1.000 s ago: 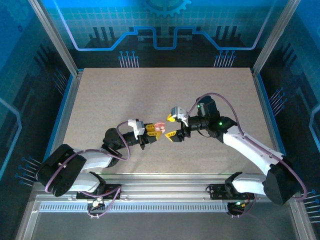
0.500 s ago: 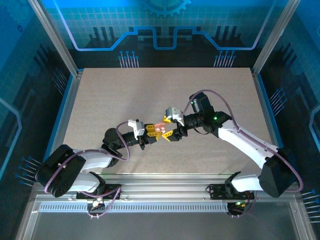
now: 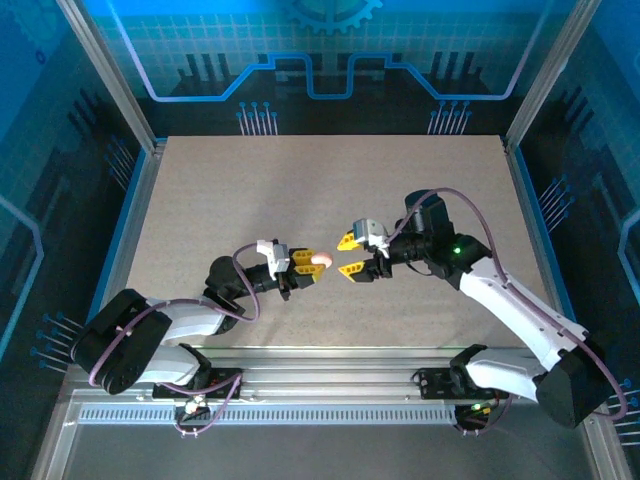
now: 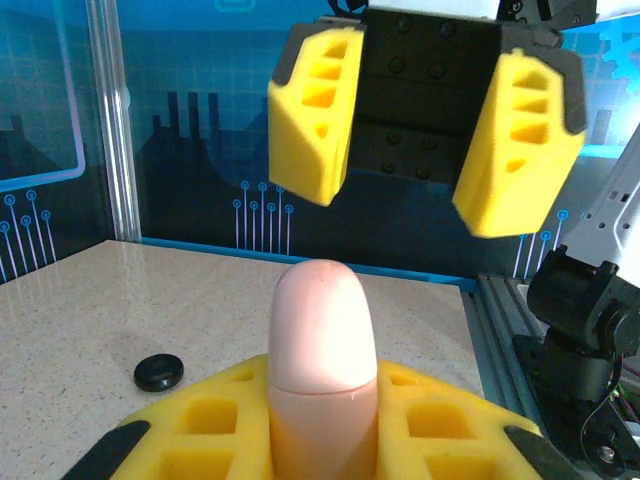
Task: Insert the wireless bluetooth earbuds into the charging case
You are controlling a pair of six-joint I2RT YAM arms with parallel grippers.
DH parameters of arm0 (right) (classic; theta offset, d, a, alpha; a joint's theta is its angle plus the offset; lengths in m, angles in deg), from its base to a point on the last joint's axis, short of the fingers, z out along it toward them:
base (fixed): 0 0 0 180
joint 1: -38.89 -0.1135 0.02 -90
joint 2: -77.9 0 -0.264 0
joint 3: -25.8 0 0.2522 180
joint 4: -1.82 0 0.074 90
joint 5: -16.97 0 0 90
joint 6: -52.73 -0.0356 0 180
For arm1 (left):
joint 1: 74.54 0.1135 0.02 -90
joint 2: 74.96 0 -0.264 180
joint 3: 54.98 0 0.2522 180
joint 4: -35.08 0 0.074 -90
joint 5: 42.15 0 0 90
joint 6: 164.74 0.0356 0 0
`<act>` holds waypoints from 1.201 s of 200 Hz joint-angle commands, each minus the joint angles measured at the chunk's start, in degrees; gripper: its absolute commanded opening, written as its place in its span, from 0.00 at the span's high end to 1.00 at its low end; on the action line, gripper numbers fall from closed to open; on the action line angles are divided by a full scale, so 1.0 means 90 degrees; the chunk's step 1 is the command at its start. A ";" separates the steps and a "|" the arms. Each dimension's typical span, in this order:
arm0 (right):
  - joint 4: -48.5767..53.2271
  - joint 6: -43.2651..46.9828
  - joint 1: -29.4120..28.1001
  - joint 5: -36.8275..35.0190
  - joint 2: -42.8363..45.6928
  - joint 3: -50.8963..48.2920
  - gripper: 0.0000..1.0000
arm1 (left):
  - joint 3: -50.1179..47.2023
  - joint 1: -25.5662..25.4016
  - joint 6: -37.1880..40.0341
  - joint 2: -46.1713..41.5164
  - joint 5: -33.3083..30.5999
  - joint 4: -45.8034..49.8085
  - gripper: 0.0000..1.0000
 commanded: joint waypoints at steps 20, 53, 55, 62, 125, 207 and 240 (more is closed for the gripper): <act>0.0250 0.0103 -0.0063 -0.0257 -0.0449 0.0437 0.54 | 0.0194 0.0002 0.0103 -0.0071 0.0142 -0.0209 0.83; 0.0412 0.0268 -0.0241 -0.0200 -0.0776 0.0663 0.57 | 0.0196 0.0006 0.0094 -0.0090 0.0151 -0.0209 0.83; 0.0420 0.0287 -0.0247 -0.0192 -0.0798 0.0677 0.57 | 0.0196 0.0008 0.0094 -0.0090 0.0152 -0.0211 0.83; 0.0451 0.0321 -0.0274 -0.0184 -0.0840 0.0705 0.57 | 0.0207 0.0002 0.0094 -0.0081 0.0152 -0.0213 0.83; 0.0630 0.0497 -0.0402 0.0011 -0.1163 0.0884 0.65 | 0.0218 0.0002 0.0094 -0.0071 0.0152 -0.0208 0.83; 0.0822 0.0590 -0.0369 -0.0154 -0.1176 0.0977 0.88 | 0.0066 0.0006 0.0283 -0.0108 -0.0297 -0.0213 0.53; 0.1366 0.0477 -0.0111 -0.0662 -0.1269 0.1104 0.88 | -0.0223 0.0002 0.0397 -0.0054 -0.1348 -0.0204 0.27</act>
